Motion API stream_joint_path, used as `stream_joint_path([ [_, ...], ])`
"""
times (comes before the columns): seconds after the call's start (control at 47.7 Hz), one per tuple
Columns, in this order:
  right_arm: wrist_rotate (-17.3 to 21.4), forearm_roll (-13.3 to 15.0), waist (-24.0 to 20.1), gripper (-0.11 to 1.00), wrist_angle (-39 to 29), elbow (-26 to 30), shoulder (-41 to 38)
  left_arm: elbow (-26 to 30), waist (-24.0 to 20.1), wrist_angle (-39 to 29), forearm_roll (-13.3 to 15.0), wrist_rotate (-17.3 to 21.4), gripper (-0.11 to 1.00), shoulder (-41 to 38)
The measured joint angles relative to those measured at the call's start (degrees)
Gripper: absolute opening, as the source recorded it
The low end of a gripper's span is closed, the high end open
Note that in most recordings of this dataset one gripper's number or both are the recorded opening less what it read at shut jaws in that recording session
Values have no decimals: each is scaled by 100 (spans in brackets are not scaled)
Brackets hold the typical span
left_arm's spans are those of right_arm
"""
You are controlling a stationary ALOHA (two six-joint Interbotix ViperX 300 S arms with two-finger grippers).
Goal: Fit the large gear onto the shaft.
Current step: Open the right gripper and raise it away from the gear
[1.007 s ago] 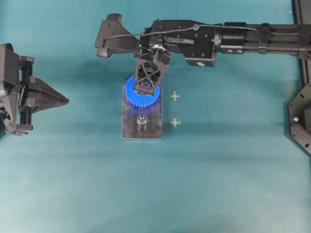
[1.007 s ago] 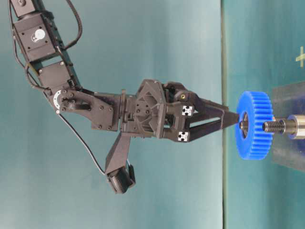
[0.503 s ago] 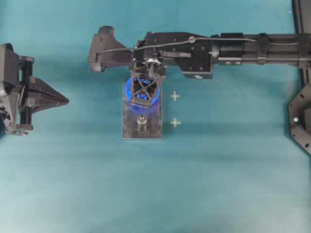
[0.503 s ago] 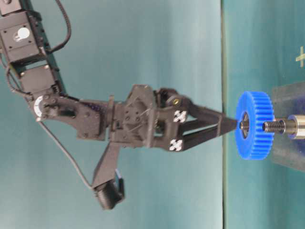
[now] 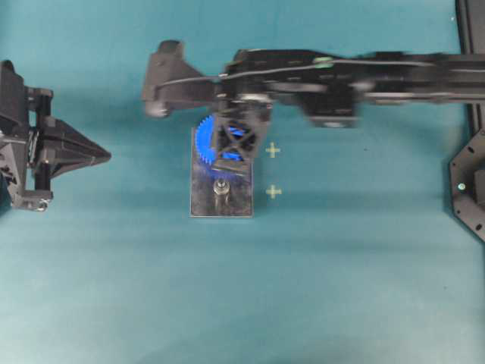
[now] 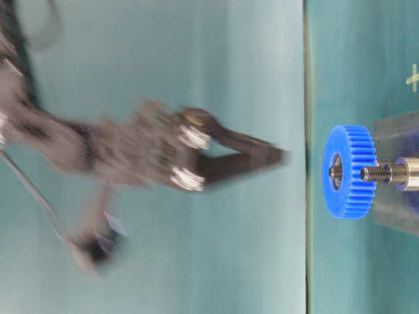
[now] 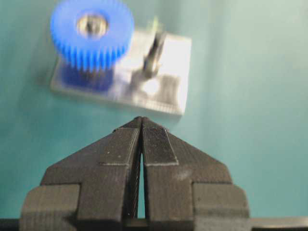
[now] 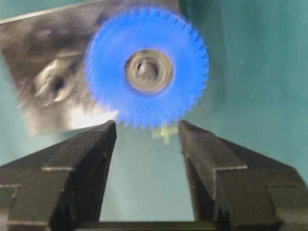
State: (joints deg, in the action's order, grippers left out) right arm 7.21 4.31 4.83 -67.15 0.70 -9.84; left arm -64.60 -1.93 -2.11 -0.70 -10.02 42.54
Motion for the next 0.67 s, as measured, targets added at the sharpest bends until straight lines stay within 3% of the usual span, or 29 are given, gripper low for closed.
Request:
stream_joint_path([
  [0.189,343,9,18,57,677,-1046,1002,9,18,185,0,272,0,-97],
  [0.378,747,-123,-18,57,1521,-2197,1951,-26,18,396,0,290,0,-97],
  [0.671,817,-149,-185,57,3138,-3806,3129,-193,9,571,-9,299,0,-44],
])
